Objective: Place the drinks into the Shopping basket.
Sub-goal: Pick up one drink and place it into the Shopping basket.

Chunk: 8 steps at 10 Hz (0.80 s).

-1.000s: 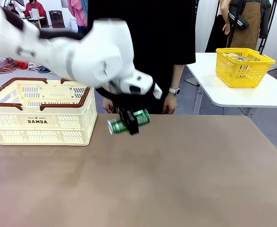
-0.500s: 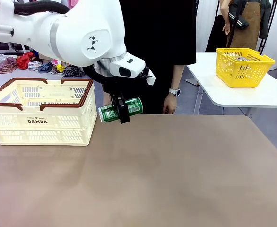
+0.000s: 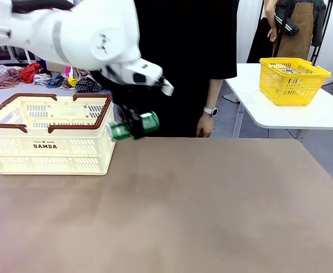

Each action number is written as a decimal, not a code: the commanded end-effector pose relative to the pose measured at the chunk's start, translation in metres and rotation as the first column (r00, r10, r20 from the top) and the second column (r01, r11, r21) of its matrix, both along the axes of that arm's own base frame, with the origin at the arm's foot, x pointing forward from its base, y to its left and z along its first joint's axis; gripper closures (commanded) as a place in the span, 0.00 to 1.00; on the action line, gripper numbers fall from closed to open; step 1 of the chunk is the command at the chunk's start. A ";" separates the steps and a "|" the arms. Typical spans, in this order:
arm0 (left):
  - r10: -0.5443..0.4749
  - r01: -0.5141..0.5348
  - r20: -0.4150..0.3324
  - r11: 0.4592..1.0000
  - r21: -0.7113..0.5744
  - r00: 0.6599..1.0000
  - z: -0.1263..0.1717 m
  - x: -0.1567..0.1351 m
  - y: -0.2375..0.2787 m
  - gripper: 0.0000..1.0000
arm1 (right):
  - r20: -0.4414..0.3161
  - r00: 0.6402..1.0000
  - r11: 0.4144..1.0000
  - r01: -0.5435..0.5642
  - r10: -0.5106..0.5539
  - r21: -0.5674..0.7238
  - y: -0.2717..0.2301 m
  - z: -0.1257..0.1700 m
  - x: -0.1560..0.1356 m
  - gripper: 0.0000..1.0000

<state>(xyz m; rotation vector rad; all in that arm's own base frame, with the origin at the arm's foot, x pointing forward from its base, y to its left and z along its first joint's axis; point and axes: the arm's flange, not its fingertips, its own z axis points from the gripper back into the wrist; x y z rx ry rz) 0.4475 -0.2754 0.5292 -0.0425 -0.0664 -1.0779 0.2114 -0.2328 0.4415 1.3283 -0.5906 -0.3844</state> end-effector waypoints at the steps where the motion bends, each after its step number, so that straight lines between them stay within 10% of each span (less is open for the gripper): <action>1: 0.274 -0.276 -0.040 0.958 -0.078 0.961 0.057 0.048 0.089 1.00 | 0.036 0.999 1.000 0.007 -0.007 0.006 -0.001 0.003 0.003 0.00; 3: 0.597 -0.599 -0.043 0.796 -0.093 0.801 0.061 0.082 0.188 1.00 | 0.036 0.999 1.000 0.007 -0.007 0.006 -0.001 0.003 0.003 0.00; 5: 0.819 -0.820 -0.042 0.570 -0.044 0.572 0.042 0.083 0.255 1.00 | 0.036 0.999 1.000 0.007 -0.007 0.006 -0.001 0.003 0.003 0.00; 8: 0.933 -0.932 0.052 0.358 -0.065 0.355 0.030 0.079 0.280 1.00 | 0.036 0.999 1.000 0.007 -0.007 0.006 -0.001 0.003 0.003 0.00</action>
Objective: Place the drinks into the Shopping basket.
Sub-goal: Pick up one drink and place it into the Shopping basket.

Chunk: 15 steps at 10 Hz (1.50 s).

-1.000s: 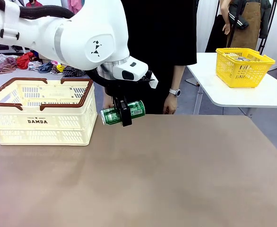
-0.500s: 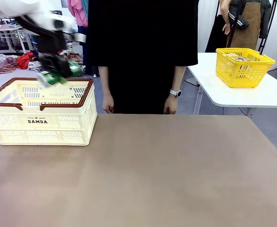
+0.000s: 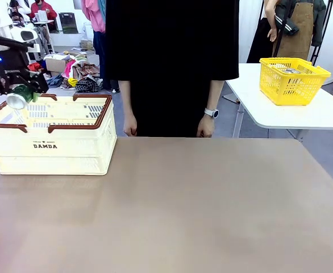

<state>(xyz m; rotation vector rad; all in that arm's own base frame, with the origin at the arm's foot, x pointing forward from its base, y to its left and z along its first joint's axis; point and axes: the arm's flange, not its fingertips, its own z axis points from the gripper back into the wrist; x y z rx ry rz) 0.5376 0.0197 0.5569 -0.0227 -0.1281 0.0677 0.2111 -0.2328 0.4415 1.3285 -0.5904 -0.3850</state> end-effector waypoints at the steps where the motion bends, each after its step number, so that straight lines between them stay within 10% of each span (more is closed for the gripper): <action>1: -0.083 0.083 -0.018 0.996 -0.014 0.996 0.005 0.000 0.002 1.00 | 0.036 0.999 1.000 0.007 -0.007 0.006 -0.001 0.003 0.003 0.00; 9: -0.081 0.081 0.053 0.997 0.014 0.995 -0.042 0.040 -0.020 1.00 | 0.036 0.999 1.000 0.007 -0.007 0.006 -0.001 0.003 0.003 0.00; 15: -0.040 0.042 -0.037 0.997 0.061 0.999 -0.097 0.055 -0.029 1.00 | 0.036 0.999 1.000 0.007 -0.007 0.006 -0.001 0.003 0.003 0.00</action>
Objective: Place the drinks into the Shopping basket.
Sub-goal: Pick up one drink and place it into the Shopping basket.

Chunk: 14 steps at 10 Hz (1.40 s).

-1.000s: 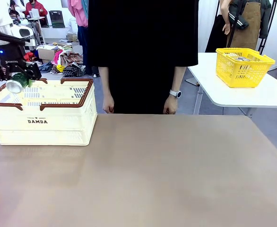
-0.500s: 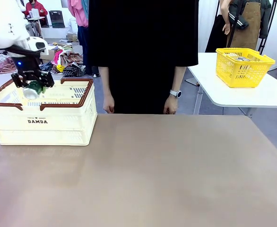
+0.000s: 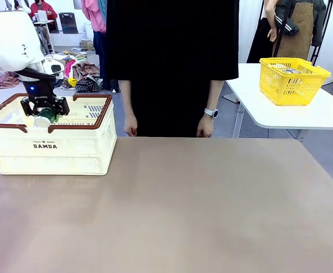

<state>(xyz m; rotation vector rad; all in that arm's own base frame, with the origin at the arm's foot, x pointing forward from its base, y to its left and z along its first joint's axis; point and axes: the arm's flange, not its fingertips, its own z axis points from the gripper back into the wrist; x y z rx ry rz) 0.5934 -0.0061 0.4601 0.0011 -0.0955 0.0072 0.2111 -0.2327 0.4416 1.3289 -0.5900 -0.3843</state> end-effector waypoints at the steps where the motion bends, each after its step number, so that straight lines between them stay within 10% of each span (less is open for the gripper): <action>1: 0.018 -0.017 -0.016 0.999 0.037 1.000 -0.007 0.001 -0.004 1.00 | 0.036 0.999 1.000 0.007 -0.008 0.006 -0.001 0.003 0.003 0.00; 11: 0.034 -0.033 -0.045 0.999 0.040 0.998 -0.062 0.008 -0.011 1.00 | 0.036 0.999 1.000 0.007 -0.008 0.006 -0.001 0.003 0.003 0.00; 12: 0.025 -0.024 -0.047 0.999 0.032 0.999 -0.064 0.008 -0.011 0.77 | 0.036 0.999 1.000 0.007 -0.008 0.006 -0.001 0.003 0.003 0.00; 13: 0.026 -0.025 -0.050 0.999 0.031 0.998 -0.062 0.008 -0.010 0.20 | 0.036 0.999 1.000 0.007 -0.008 0.006 -0.001 0.003 0.003 0.00; 14: 0.027 -0.027 -0.032 0.999 0.018 0.999 -0.059 0.005 -0.008 0.00 | 0.036 0.999 1.000 0.007 -0.008 0.006 -0.001 0.003 0.003 0.00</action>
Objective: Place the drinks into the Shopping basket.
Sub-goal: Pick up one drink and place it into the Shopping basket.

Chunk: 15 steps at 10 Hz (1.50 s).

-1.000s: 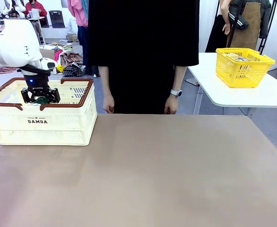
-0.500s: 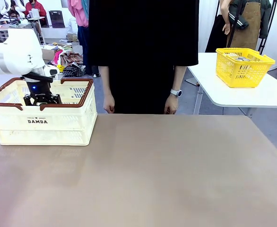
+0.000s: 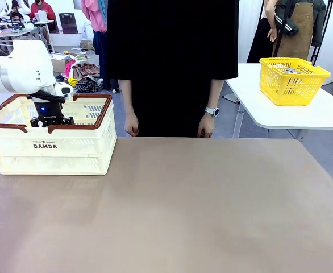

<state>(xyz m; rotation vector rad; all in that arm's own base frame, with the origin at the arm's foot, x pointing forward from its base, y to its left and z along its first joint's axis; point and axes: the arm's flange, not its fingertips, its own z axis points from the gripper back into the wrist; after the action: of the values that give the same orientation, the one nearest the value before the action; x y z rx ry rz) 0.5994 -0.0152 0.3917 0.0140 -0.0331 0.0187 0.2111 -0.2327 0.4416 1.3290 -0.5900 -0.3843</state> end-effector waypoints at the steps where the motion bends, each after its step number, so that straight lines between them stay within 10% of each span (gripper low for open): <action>1: 0.018 -0.018 0.050 1.000 0.002 0.999 0.013 -0.004 0.002 0.00 | 0.036 0.999 1.000 0.007 -0.008 0.006 -0.001 0.003 0.003 0.00; 8: -0.004 0.006 0.072 1.000 -0.025 0.997 0.035 -0.017 0.013 0.00 | 0.036 0.999 1.000 0.007 -0.008 0.006 -0.001 0.003 0.003 0.00; 11: 0.094 -0.056 0.195 0.980 -0.192 0.976 0.141 -0.054 0.043 0.00 | 0.036 0.999 1.000 0.007 -0.008 0.006 -0.001 0.003 0.003 0.00; 13: 0.347 -0.178 0.237 0.829 -0.530 0.907 0.200 -0.079 0.059 0.00 | 0.036 0.999 1.000 0.007 -0.008 0.006 -0.001 0.003 0.003 0.00; 15: 0.187 -0.003 0.157 0.653 -0.758 0.970 0.214 -0.121 0.102 0.00 | 0.036 0.999 1.000 0.007 -0.008 0.006 -0.001 0.003 0.003 0.00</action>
<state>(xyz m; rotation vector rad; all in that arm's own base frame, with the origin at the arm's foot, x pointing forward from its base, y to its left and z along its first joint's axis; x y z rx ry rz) 0.4920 0.0619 0.6317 -0.6679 -0.3328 0.2615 0.2114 -0.2324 0.4417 1.3289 -0.5888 -0.3833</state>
